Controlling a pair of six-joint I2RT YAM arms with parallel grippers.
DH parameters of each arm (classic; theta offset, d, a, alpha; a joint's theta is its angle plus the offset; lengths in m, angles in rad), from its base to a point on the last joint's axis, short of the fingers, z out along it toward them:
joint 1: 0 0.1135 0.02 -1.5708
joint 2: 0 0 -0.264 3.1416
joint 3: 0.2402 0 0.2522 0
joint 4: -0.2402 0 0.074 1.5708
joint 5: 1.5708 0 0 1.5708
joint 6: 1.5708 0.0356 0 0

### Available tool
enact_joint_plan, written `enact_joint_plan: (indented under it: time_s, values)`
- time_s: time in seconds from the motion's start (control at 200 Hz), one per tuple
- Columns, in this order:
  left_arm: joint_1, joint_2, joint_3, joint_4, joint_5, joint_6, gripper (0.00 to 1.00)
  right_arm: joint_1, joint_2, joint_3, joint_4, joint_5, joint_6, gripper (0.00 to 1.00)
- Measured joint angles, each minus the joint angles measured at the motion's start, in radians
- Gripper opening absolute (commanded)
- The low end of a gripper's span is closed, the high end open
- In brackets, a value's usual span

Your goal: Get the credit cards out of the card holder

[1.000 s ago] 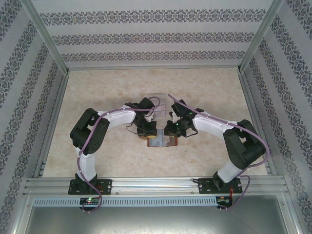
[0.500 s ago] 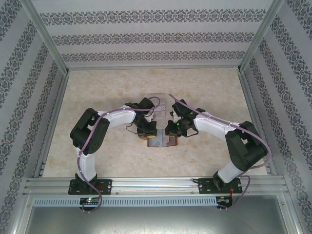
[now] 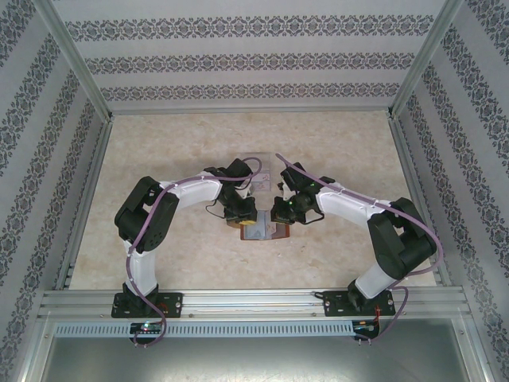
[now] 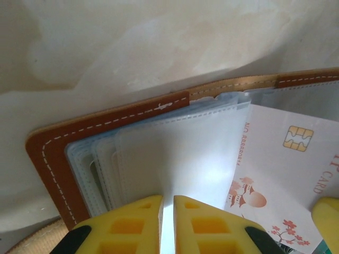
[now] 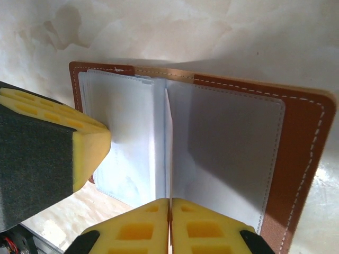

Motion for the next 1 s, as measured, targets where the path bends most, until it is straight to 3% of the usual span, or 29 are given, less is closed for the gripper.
enact_joint_plan:
  time_s: [0.545, 0.999]
  values:
    - [0.004, -0.093, 0.003, -0.025, -0.091, -0.001, 0.18, -0.001, -0.042, 0.042, -0.067, 0.026, -0.068, 0.07]
    - [0.069, -0.143, -0.116, 0.009, -0.118, -0.009, 0.18, 0.000, -0.034, 0.176, -0.194, 0.006, -0.518, 0.08]
